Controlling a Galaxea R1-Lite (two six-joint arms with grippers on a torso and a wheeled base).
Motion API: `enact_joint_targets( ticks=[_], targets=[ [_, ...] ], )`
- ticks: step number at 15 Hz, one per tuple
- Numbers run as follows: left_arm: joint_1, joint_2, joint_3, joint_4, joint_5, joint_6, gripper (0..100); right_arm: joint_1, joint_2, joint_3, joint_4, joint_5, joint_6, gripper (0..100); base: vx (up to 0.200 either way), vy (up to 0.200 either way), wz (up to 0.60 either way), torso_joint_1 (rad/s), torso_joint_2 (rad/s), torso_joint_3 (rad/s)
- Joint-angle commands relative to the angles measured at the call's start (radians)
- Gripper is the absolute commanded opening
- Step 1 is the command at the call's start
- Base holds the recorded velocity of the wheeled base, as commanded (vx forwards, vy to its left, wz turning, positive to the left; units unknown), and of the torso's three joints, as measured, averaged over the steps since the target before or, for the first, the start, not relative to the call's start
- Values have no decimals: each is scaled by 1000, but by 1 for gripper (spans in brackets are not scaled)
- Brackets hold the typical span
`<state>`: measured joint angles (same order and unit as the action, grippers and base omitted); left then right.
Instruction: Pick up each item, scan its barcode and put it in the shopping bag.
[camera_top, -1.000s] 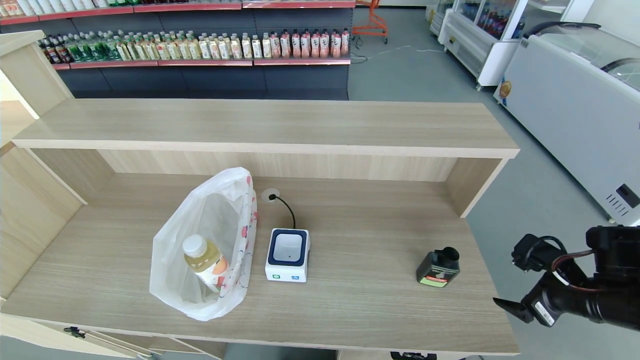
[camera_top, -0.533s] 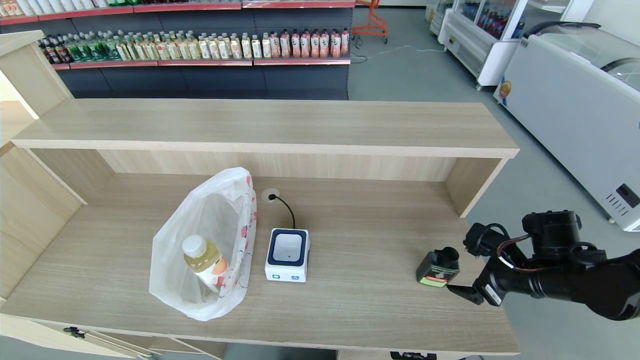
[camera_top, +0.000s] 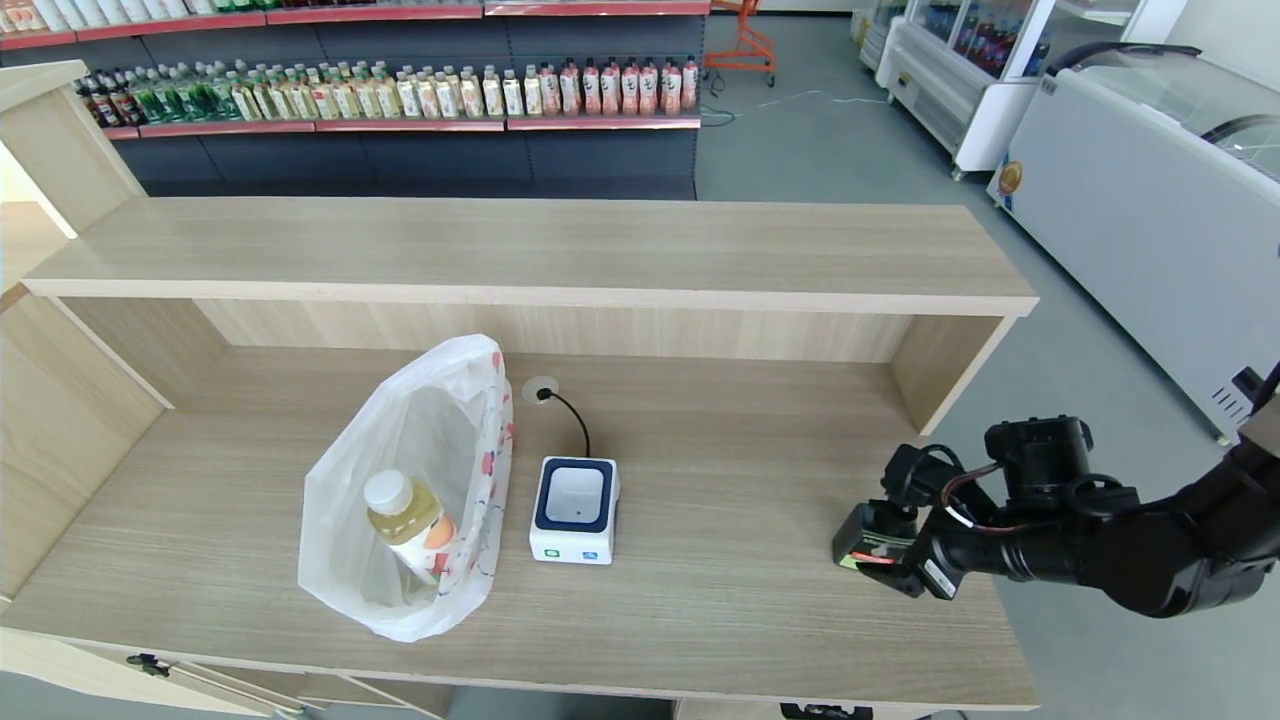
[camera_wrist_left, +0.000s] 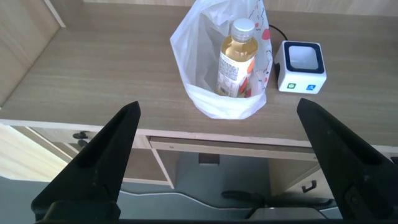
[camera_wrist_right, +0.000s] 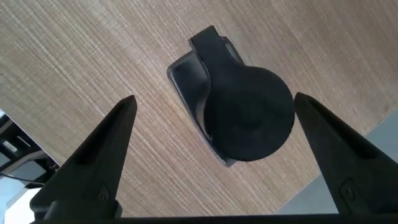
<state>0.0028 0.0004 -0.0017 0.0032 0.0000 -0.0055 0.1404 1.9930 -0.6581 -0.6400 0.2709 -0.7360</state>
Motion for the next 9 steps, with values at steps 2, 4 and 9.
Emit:
enact_joint_targets(
  ticks=[2,4,9],
  targets=[
    [0,0,0,0,0,-1,100,5,33,-28,-1,1,1,0,0,0,0,0,0,0],
    [0,0,0,0,0,-1,100,5,47,-35,0,1,1,0,0,0,0,0,0,0],
    [0,0,0,0,0,-1,100,16,35,-32,-18,2,63,0,0,0,0,0,0,0]
  ],
)
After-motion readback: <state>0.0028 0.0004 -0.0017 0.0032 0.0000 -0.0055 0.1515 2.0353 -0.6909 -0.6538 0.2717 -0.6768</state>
